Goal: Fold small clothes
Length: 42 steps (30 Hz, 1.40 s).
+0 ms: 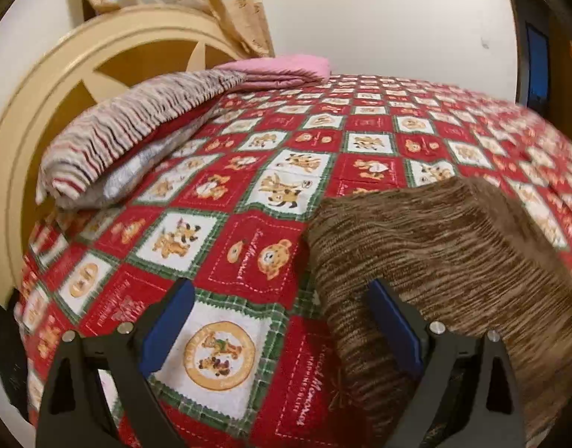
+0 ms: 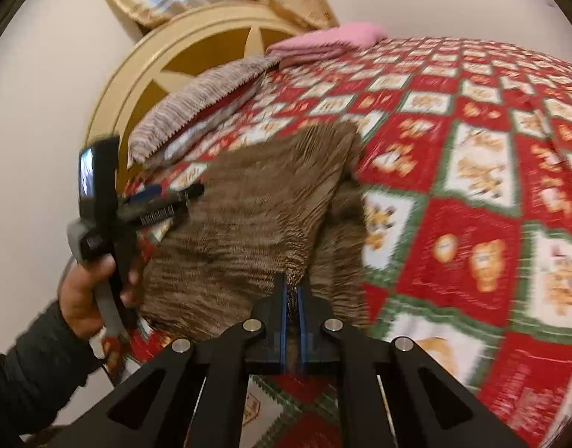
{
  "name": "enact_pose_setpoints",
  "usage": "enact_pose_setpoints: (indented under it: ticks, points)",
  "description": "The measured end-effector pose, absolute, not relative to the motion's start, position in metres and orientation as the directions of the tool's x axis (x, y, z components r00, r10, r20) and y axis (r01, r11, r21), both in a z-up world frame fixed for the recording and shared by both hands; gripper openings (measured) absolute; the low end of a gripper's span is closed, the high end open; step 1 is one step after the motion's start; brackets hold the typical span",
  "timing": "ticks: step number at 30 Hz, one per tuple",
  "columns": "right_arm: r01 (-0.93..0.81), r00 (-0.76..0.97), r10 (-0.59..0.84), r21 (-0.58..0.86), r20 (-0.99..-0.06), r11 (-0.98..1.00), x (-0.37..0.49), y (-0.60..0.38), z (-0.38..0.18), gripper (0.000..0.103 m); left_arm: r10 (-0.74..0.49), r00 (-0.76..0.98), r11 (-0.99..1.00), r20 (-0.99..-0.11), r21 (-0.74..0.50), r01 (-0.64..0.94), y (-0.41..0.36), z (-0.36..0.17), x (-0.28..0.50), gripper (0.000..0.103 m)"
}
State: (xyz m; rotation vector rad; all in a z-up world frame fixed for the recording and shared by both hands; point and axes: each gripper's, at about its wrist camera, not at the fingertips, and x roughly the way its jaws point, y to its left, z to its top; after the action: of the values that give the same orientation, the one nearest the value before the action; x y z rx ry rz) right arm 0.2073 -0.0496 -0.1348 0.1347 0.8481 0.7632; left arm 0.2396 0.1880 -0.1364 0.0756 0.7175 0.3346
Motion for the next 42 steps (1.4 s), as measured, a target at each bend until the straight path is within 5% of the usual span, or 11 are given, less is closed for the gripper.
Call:
enact_pose_setpoints:
  ticks: [7, 14, 16, 18, 20, 23, 26, 29, 36, 42]
  points:
    - [-0.503, 0.436, 0.550, 0.314, -0.713, 0.806, 0.220, -0.058, -0.166, 0.004, 0.379, 0.674, 0.923, -0.634, 0.209, -0.323, 0.187, -0.147, 0.244, 0.103]
    - [-0.471, 0.449, 0.602, 0.398, -0.660, 0.787, 0.222, -0.069, -0.172, 0.004, 0.339, 0.705, 0.935, -0.623, 0.142, -0.324, 0.170, -0.138, 0.199, 0.103]
    - [-0.444, 0.468, 0.627, 0.448, -0.623, 0.776, 0.220, -0.073, -0.163, 0.012, 0.349, 0.709, 0.933, -0.613, 0.154, -0.326, 0.166, -0.140, 0.194, 0.103]
    - [-0.419, 0.454, 0.645, 0.492, -0.614, 0.763, 0.215, -0.075, -0.160, 0.061, 0.352, 0.705, 0.931, -0.616, 0.153, -0.331, 0.168, -0.143, 0.197, 0.103]
    - [-0.437, 0.454, 0.672, 0.510, -0.585, 0.740, 0.205, -0.075, -0.157, 0.067, 0.345, 0.694, 0.930, -0.632, 0.129, -0.344, 0.174, -0.143, 0.202, 0.103]
    - [-0.493, 0.500, 0.618, 0.387, -0.607, 0.779, 0.181, -0.064, -0.155, 0.066, 0.346, 0.684, 0.926, -0.642, 0.118, -0.358, 0.176, -0.141, 0.206, 0.103]
    - [-0.529, 0.489, 0.599, 0.331, -0.634, 0.781, 0.172, -0.056, -0.161, 0.045, 0.356, 0.684, 0.922, -0.637, 0.122, -0.366, 0.175, -0.138, 0.209, 0.103]
    - [-0.565, 0.458, 0.580, 0.283, -0.674, 0.775, 0.169, -0.048, -0.171, 0.007, 0.343, 0.687, 0.924, -0.640, 0.098, -0.370, 0.177, -0.134, 0.211, 0.103]
    - [-0.545, 0.571, 0.449, 0.091, -0.687, 0.833, 0.165, -0.059, -0.148, 0.005, 0.335, 0.659, 0.932, -0.673, 0.135, -0.336, 0.174, -0.146, 0.214, 0.103]
    - [-0.515, 0.524, 0.486, 0.194, -0.699, 0.835, 0.182, -0.070, -0.176, 0.006, 0.292, 0.682, 0.938, -0.671, 0.061, -0.341, 0.181, -0.155, 0.206, 0.103]
